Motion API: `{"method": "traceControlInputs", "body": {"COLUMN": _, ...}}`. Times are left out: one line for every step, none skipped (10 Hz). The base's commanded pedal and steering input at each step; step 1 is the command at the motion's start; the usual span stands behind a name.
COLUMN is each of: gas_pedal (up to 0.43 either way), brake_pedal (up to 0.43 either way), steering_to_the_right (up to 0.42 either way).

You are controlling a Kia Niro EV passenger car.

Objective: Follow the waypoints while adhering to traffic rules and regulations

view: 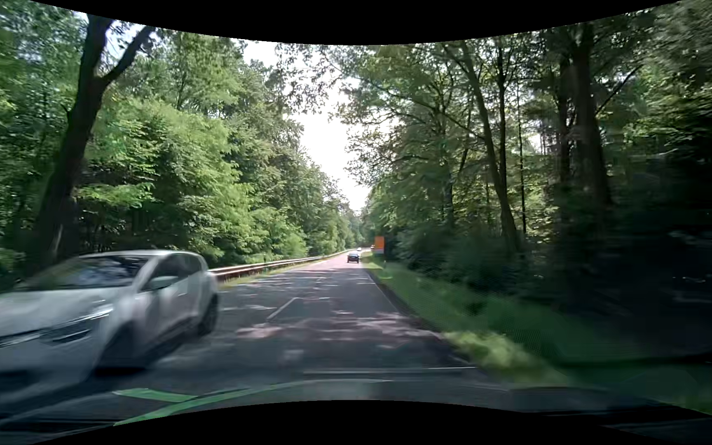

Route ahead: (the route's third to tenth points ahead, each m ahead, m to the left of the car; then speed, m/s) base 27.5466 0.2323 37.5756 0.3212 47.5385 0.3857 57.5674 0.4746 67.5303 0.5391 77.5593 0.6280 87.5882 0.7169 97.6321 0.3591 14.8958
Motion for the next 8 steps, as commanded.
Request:
{"method": "traceControlInputs", "body": {"gas_pedal": 0.138, "brake_pedal": 0.0, "steering_to_the_right": 0.0}}
{"method": "traceControlInputs", "body": {"gas_pedal": 0.13, "brake_pedal": 0.0, "steering_to_the_right": -0.001}}
{"method": "traceControlInputs", "body": {"gas_pedal": 0.13, "brake_pedal": 0.0, "steering_to_the_right": -0.001}}
{"method": "traceControlInputs", "body": {"gas_pedal": 0.11, "brake_pedal": 0.0, "steering_to_the_right": -0.001}}
{"method": "traceControlInputs", "body": {"gas_pedal": 0.098, "brake_pedal": 0.0, "steering_to_the_right": -0.001}}
{"method": "traceControlInputs", "body": {"gas_pedal": 0.098, "brake_pedal": 0.0, "steering_to_the_right": -0.001}}
{"method": "traceControlInputs", "body": {"gas_pedal": 0.087, "brake_pedal": 0.0, "steering_to_the_right": -0.001}}
{"method": "traceControlInputs", "body": {"gas_pedal": 0.087, "brake_pedal": 0.0, "steering_to_the_right": -0.001}}
